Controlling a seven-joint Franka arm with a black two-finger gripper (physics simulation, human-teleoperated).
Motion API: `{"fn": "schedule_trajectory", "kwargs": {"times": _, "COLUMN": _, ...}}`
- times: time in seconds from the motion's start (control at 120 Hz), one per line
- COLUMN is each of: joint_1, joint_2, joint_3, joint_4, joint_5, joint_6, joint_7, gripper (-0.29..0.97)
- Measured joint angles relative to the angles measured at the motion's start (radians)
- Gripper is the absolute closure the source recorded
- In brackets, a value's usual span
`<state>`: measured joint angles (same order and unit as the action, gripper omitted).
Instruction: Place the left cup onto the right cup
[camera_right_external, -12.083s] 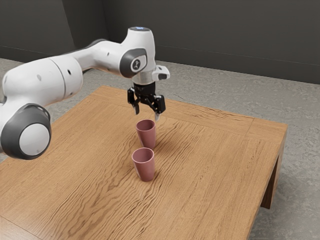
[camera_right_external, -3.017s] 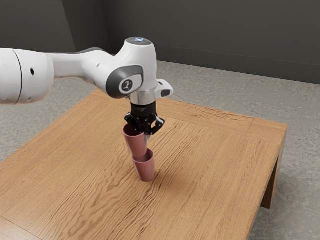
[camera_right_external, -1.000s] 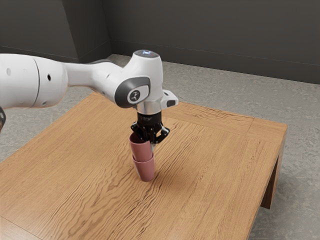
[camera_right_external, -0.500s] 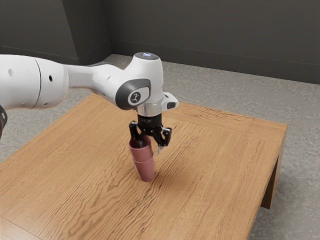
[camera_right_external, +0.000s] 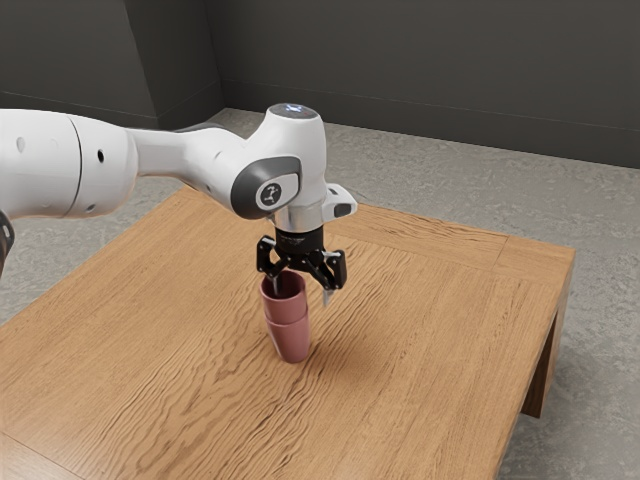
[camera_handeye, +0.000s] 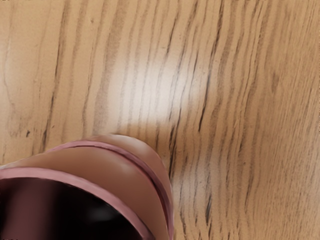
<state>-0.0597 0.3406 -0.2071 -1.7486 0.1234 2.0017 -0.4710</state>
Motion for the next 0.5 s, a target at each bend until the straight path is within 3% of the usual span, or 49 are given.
{"fn": "schedule_trajectory", "kwargs": {"times": 0.5, "joint_1": 0.008, "joint_2": -0.058, "joint_3": 0.000, "joint_4": 0.009, "joint_5": 0.021, "joint_6": -0.014, "joint_7": 0.008, "gripper": 0.00}}
